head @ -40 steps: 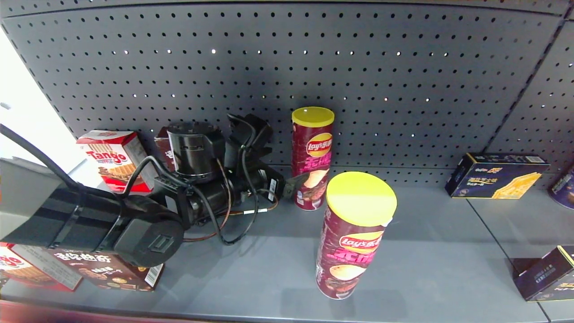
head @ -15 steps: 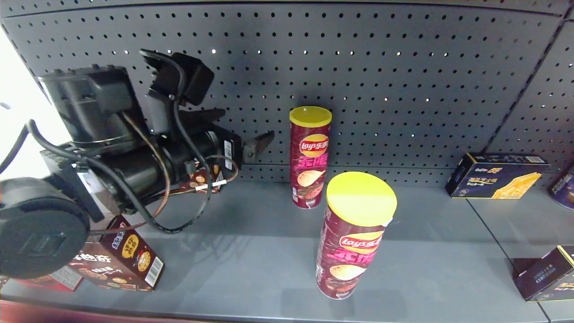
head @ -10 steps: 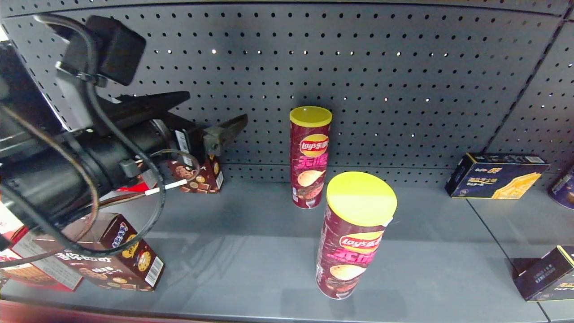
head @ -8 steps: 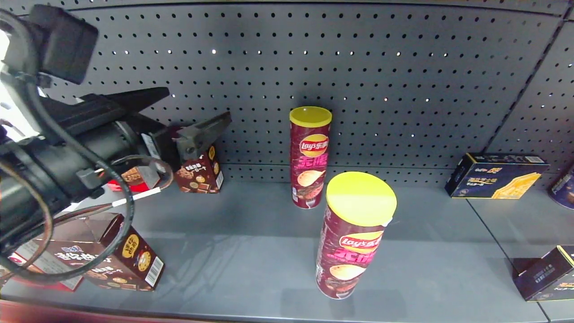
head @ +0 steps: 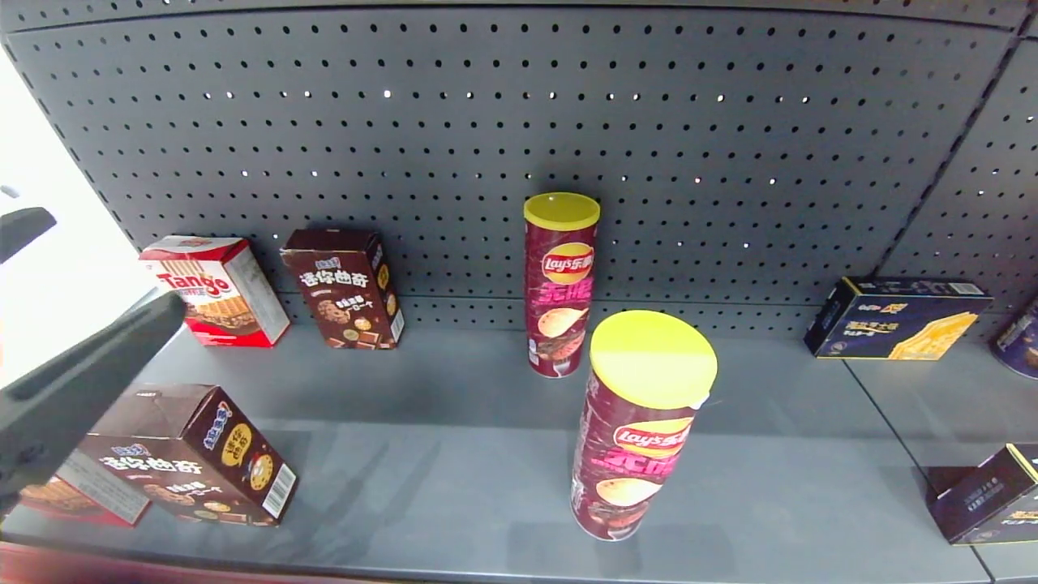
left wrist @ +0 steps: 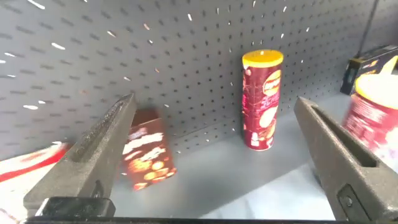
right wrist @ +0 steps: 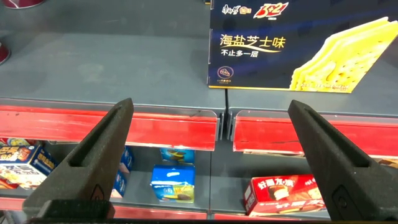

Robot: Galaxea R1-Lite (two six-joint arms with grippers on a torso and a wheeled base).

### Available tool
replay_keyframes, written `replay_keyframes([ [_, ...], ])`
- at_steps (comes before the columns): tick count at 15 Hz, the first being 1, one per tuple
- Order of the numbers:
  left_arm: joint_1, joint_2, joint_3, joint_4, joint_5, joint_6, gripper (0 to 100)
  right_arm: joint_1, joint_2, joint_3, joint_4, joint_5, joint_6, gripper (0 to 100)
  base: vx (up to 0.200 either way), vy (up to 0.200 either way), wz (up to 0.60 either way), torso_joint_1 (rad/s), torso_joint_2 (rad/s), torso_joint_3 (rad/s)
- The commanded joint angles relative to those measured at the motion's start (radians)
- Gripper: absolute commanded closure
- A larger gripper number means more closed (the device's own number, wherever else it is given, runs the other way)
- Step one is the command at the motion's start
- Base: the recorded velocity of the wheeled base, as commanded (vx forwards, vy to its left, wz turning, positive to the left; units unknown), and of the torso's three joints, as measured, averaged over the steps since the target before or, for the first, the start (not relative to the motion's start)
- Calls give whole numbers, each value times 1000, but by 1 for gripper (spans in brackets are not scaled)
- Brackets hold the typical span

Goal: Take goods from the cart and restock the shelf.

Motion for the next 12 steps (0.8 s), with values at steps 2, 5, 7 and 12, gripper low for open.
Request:
replay_keyframes([
  [2, 122, -441, 247, 5, -14, 32, 0, 0, 1, 0, 0, 1, 0, 0, 0, 0, 0, 0, 0, 0],
  [5, 311, -624, 383, 5, -16, 23, 0, 0, 1, 0, 0, 1, 0, 0, 0, 0, 0, 0, 0, 0],
  [7, 374, -690, 457, 25, -17, 21, 0, 0, 1, 0, 0, 1, 0, 0, 0, 0, 0, 0, 0, 0],
  [12, 425, -742, 457, 433, -17, 35, 0, 0, 1, 0, 0, 1, 0, 0, 0, 0, 0, 0, 0, 0],
])
